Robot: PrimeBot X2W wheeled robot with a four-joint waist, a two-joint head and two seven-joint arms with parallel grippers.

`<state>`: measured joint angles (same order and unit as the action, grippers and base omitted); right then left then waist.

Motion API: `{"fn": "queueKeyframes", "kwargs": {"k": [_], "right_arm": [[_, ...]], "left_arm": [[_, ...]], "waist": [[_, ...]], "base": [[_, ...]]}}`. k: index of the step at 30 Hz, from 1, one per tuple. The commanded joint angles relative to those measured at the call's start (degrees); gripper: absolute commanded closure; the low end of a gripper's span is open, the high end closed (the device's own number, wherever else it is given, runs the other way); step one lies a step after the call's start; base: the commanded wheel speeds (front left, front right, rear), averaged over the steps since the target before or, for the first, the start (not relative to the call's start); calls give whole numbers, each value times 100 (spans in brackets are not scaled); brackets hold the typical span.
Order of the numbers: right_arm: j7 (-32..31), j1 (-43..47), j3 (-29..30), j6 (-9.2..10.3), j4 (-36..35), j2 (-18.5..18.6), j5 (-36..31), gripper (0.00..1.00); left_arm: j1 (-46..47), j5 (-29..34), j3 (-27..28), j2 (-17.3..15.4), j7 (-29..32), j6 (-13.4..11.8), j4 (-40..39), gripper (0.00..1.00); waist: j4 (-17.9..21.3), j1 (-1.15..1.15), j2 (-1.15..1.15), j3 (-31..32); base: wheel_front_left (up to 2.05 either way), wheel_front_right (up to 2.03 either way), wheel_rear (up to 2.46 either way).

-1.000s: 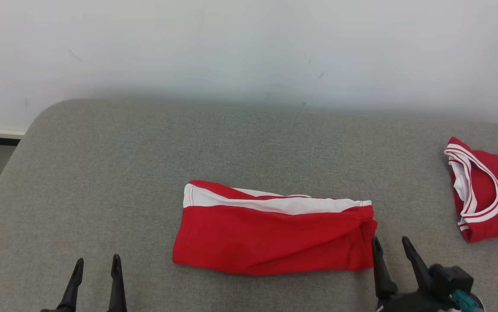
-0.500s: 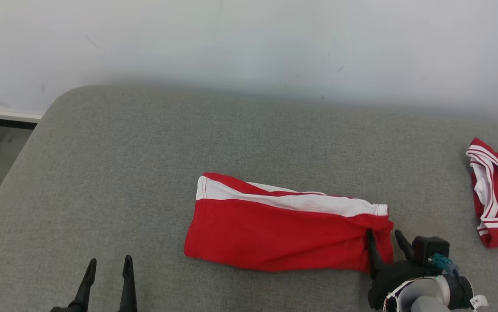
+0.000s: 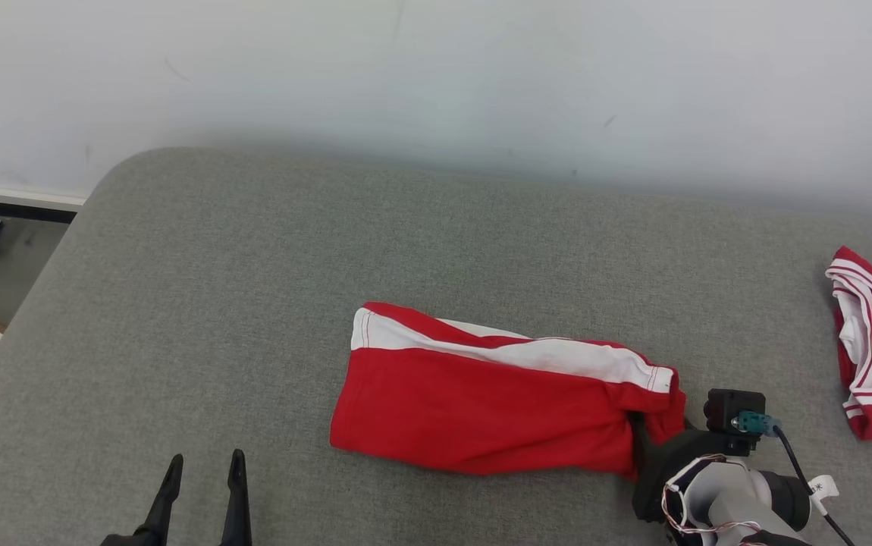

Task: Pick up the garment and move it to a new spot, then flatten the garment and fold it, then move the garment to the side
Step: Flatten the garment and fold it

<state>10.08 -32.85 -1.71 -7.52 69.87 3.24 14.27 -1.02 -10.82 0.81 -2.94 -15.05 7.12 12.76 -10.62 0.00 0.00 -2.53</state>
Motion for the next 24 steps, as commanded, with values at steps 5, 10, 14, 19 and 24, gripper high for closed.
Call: {"fn": "queueKeyframes", "kwargs": {"k": [5,10,14,19,24], "right_arm": [[-111,70,-304,2,232,-41,240,100],[-89,46,-378,15,226,358,377,100],[-168,90,-554,11,42,615,572,100],[-347,122,-818,10,-303,870,862,100],[-782,139,-1257,10,-1027,1004,1480,100]], "left_arm": [[-26,-124,-14,9,-20,18,86,0],[-120,-136,-17,7,-20,22,146,0],[-154,-178,17,7,-20,24,169,0],[-196,-192,36,8,-20,26,190,0],[-219,-220,44,7,-20,28,212,0]], "waist": [[43,0,0,104],[108,0,0,175],[182,0,0,226],[284,0,0,252],[390,0,0,269]], "base": [[0,0,0],[0,0,0],[0,0,0],[0,0,0],[0,0,0]]}}
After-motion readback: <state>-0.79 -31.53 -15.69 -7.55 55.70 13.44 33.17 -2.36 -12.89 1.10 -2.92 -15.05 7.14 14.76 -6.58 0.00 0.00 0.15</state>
